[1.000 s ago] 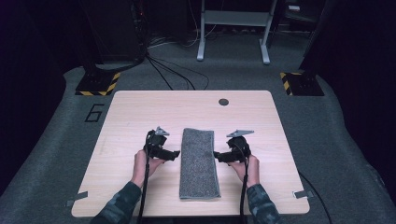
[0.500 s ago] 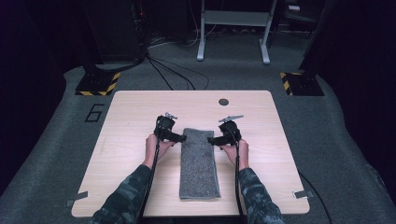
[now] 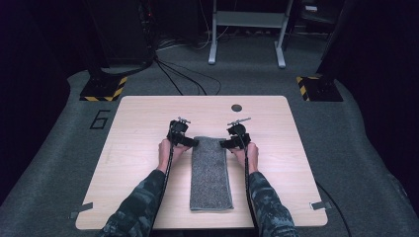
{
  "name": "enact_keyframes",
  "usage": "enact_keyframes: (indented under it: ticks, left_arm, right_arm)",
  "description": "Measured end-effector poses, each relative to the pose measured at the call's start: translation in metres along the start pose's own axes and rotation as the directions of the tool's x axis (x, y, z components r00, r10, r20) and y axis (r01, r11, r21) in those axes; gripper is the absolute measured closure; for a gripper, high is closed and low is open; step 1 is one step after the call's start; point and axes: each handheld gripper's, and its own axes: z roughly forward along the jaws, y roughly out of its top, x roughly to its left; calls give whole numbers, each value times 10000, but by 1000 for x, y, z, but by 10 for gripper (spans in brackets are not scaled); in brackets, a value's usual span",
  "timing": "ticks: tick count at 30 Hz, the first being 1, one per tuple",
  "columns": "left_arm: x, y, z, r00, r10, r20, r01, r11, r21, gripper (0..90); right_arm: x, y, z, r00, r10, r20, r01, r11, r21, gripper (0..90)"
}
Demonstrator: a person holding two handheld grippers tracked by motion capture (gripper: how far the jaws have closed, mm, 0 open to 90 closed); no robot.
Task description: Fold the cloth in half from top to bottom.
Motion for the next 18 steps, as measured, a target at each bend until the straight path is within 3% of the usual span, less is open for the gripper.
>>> enact_keyframes:
  ticks: [8,12,17,18]
  left_arm:
    - [-7,0,3,9992,334,-221,-334,9994,13,351]
    - [-12,-2,3,9962,787,-383,-785,9969,62,402]
    - [-16,-5,2,9944,998,-346,-1003,9948,-148,515]
    - [-18,-6,2,9941,1036,-312,-1044,9942,-256,582]
  right_arm:
    - [4,0,5,9986,-465,254,465,9989,8,564]
    - [10,1,6,9956,-887,294,887,9961,32,663]
    - [10,-1,5,9967,-780,217,781,9969,-36,744]
    - [10,-1,5,9971,-743,142,744,9972,-61,770]
